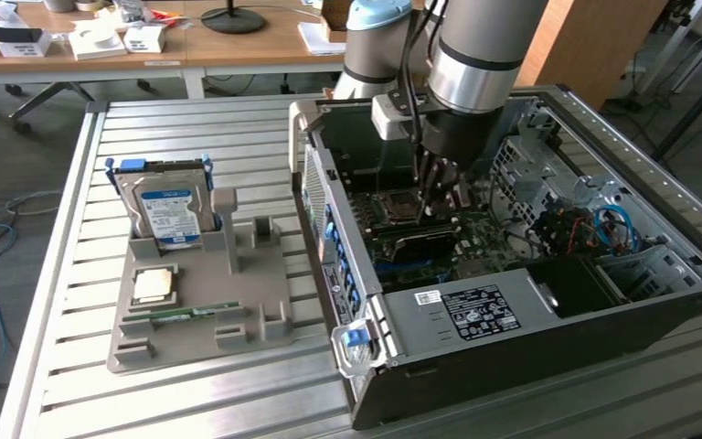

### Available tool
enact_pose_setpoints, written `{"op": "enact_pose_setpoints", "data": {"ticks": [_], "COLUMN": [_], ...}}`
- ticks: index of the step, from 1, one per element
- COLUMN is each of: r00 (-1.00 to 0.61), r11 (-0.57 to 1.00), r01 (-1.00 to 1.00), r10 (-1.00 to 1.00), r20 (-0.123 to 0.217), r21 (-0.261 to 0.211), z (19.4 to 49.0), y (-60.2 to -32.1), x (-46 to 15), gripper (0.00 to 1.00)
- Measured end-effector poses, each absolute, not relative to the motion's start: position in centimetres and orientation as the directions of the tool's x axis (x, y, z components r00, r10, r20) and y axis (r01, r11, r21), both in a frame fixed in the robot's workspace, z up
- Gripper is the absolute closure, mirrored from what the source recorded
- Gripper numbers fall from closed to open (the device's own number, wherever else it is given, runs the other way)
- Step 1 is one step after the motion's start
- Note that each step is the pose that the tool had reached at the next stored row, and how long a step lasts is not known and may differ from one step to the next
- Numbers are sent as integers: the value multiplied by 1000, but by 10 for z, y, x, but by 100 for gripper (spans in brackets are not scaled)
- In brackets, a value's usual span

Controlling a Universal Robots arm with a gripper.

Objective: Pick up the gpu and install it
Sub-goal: 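Press down on the gpu until it lock into place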

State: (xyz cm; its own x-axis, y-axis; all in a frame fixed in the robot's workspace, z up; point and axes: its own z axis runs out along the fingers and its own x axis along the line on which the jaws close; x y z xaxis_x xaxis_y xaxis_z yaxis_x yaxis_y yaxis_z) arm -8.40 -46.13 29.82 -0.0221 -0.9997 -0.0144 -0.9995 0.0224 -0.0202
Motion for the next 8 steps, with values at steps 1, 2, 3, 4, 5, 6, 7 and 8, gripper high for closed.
{"op": "enact_pose_setpoints", "data": {"ticks": [1, 2, 3, 4, 5, 6, 7, 8], "r00": [-22, -22, -23, -22, -22, -22, -22, -22], "r11": [22, 23, 23, 23, 22, 23, 23, 22], "r01": [-1000, -1000, -1000, -1000, -1000, -1000, -1000, -1000], "r10": [-1000, -1000, -1000, -1000, -1000, -1000, -1000, -1000], "r20": [-14, -15, -15, -15, -15, -15, -15, -15], "r21": [-20, -20, -20, -21, -21, -21, -21, -21], "z": [298, 298, 298, 298, 298, 298, 298, 297], "y": [-461, -461, -461, -461, -461, -461, -461, -461], "x": [-84, -84, -86, -87, -89, -90, -91, -92], "gripper": [89, 89, 89, 89, 89, 89, 89, 89]}}
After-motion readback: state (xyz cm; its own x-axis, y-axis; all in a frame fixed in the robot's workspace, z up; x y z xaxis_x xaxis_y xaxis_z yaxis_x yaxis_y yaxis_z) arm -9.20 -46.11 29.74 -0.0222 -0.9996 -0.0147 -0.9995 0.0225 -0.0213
